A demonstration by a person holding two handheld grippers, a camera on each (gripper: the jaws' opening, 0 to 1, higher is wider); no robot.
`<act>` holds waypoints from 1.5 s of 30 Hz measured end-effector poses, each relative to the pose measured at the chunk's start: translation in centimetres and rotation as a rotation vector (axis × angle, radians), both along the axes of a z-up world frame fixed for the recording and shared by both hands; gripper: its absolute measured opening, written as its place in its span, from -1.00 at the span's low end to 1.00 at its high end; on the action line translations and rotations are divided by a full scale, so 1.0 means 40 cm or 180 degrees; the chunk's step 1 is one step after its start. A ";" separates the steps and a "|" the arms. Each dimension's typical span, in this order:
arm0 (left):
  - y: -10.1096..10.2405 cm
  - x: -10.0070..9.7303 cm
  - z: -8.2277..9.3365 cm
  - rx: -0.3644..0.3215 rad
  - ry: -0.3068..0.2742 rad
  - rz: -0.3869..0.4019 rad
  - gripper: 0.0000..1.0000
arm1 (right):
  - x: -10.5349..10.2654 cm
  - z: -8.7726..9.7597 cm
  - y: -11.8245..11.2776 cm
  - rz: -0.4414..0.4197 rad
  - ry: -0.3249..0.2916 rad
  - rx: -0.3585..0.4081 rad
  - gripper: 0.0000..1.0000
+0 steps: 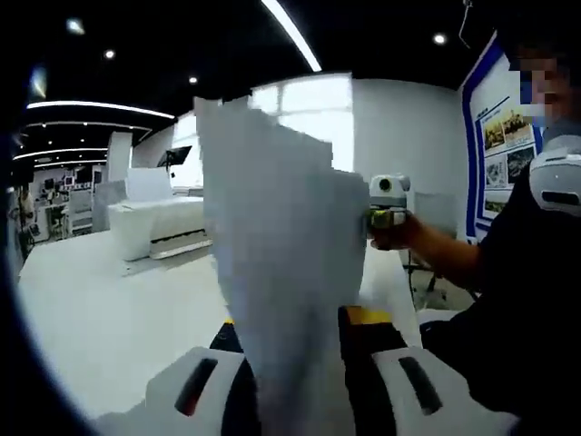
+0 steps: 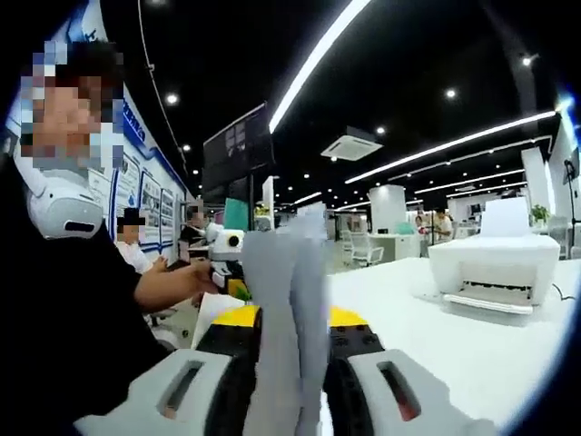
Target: Organize the stack of printing papers by aligning and flattening the scattered papers on the table
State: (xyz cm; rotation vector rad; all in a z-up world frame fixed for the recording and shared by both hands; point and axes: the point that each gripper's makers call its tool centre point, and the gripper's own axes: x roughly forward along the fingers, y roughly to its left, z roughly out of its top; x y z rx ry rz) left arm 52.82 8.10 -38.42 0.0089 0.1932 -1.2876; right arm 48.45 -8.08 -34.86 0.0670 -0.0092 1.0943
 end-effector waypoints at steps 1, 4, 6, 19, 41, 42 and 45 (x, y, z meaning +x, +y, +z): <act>0.001 0.001 -0.003 0.0006 -0.0028 -0.0010 -0.40 | 0.003 -0.010 -0.001 -0.0037 -0.0004 -0.0054 -0.38; 0.001 0.002 -0.007 -0.0015 -0.0013 0.0016 -0.39 | 0.004 -0.020 -0.003 -0.0036 0.0044 -0.0041 -0.40; -0.001 0.000 -0.009 -0.0005 -0.0011 0.0008 -0.40 | 0.003 -0.019 -0.003 -0.0040 0.0042 -0.0034 -0.42; -0.004 -0.027 0.014 0.0019 -0.0245 -0.0134 -0.87 | -0.003 -0.002 -0.014 -0.0034 -0.0088 -0.0060 -1.00; 0.000 -0.021 0.003 0.0096 -0.0141 -0.0029 -0.64 | 0.004 0.012 -0.008 -0.0058 0.0052 0.0007 -0.80; 0.002 -0.021 0.001 0.0090 -0.0116 -0.0030 -0.63 | 0.006 0.013 -0.010 -0.0084 0.0066 0.0024 -0.75; 0.006 -0.019 0.009 0.0060 -0.0119 -0.0006 -0.63 | 0.002 0.019 -0.014 -0.0095 0.0057 0.0042 -0.77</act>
